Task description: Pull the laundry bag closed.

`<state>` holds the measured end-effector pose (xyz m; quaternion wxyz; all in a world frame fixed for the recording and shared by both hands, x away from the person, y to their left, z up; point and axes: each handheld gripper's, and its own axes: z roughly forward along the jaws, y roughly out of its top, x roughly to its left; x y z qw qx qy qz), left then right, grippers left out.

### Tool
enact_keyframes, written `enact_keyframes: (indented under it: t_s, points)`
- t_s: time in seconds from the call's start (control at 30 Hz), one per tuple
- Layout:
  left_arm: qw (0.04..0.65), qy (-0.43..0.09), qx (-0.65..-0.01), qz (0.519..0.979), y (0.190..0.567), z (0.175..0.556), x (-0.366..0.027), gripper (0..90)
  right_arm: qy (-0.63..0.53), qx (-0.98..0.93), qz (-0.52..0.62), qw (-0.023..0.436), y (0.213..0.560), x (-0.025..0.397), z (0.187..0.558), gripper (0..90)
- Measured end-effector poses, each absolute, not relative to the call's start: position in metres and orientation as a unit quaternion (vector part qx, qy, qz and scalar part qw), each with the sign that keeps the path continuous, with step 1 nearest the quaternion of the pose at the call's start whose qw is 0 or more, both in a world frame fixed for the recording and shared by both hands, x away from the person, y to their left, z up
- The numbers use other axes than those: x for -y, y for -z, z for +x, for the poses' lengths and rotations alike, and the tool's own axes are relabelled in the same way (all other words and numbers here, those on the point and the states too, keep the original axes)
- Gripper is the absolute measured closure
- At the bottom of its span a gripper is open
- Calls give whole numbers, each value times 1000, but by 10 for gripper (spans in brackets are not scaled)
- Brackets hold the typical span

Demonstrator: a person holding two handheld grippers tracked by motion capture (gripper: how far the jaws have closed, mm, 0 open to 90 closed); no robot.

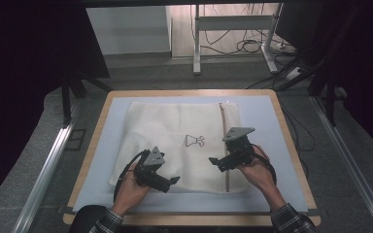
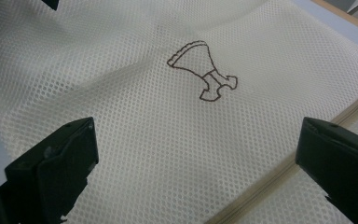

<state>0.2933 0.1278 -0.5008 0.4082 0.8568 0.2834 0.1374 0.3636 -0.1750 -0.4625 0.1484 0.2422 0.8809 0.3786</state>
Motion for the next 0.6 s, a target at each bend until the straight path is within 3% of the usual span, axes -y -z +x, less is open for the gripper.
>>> enact_keyframes:
  t_s: [0.6]
  points:
    - [399,-144,-289,858,503,288,-136,15,-381,-879,245,149,465,191,346,0]
